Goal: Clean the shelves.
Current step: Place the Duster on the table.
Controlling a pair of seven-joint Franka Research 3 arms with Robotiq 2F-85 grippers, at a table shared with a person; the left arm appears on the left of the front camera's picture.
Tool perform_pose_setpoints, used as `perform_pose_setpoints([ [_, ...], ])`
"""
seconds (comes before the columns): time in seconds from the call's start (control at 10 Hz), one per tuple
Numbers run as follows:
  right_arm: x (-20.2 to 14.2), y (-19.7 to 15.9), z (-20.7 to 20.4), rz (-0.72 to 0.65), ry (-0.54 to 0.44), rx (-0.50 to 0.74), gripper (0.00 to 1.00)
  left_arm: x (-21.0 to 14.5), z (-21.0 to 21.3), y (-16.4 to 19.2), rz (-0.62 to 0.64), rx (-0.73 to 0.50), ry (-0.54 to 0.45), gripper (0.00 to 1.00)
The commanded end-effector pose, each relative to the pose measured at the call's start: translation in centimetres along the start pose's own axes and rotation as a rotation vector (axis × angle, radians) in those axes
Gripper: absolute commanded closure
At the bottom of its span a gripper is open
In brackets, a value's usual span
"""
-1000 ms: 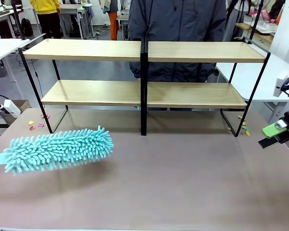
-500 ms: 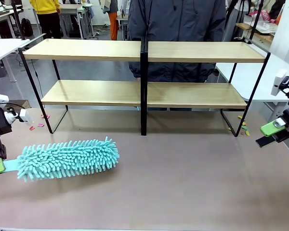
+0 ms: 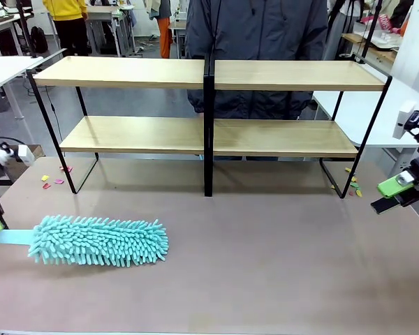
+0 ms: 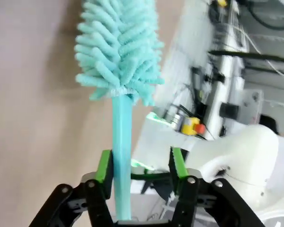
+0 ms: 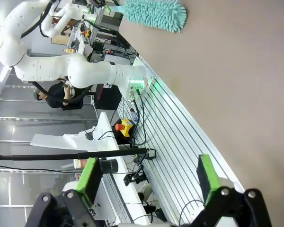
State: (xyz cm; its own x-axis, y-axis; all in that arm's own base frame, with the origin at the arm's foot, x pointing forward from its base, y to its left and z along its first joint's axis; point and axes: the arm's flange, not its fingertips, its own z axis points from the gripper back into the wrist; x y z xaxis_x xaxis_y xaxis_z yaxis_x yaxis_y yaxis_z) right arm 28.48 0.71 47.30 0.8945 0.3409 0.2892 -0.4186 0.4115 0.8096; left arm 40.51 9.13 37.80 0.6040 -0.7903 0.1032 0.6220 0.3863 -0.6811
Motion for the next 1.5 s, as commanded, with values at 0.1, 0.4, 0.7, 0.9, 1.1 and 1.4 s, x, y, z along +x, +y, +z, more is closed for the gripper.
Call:
perform_pose_setpoints([
  [0.1,0.2,0.2,-0.1,0.017,-0.003,0.011,0.0,-2.1,2.8,-2.5,0.15,0.305,-0.255,0.0],
  [0.4,0.2,0.2,-0.1,0.017,-0.003,0.011,0.0,-3.3,6.4,-7.2,-0.026,0.221,-0.601,0.0],
  [0.7,0.2,0.2,-0.1,0.017,-0.003,0.011,0.0,-1.2,7.0,-9.3,-0.057,-0.048,-0.96,0.0],
  [0.9,0.2,0.2,-0.1,0.017,-0.003,0.011,0.0,1.9,4.5,-9.5,-0.026,-0.224,-0.938,0.0],
  [1.1,0.2,0.2,-0.1,0.017,-0.003,0.011,0.0,-0.9,7.3,-10.1,-0.049,-0.023,-0.941,0.0],
  [1.4,0.2,0.2,-0.1,0.017,-0.003,0.011,0.0,-0.9,7.3,-10.1,-0.049,-0.023,-0.941,0.0],
])
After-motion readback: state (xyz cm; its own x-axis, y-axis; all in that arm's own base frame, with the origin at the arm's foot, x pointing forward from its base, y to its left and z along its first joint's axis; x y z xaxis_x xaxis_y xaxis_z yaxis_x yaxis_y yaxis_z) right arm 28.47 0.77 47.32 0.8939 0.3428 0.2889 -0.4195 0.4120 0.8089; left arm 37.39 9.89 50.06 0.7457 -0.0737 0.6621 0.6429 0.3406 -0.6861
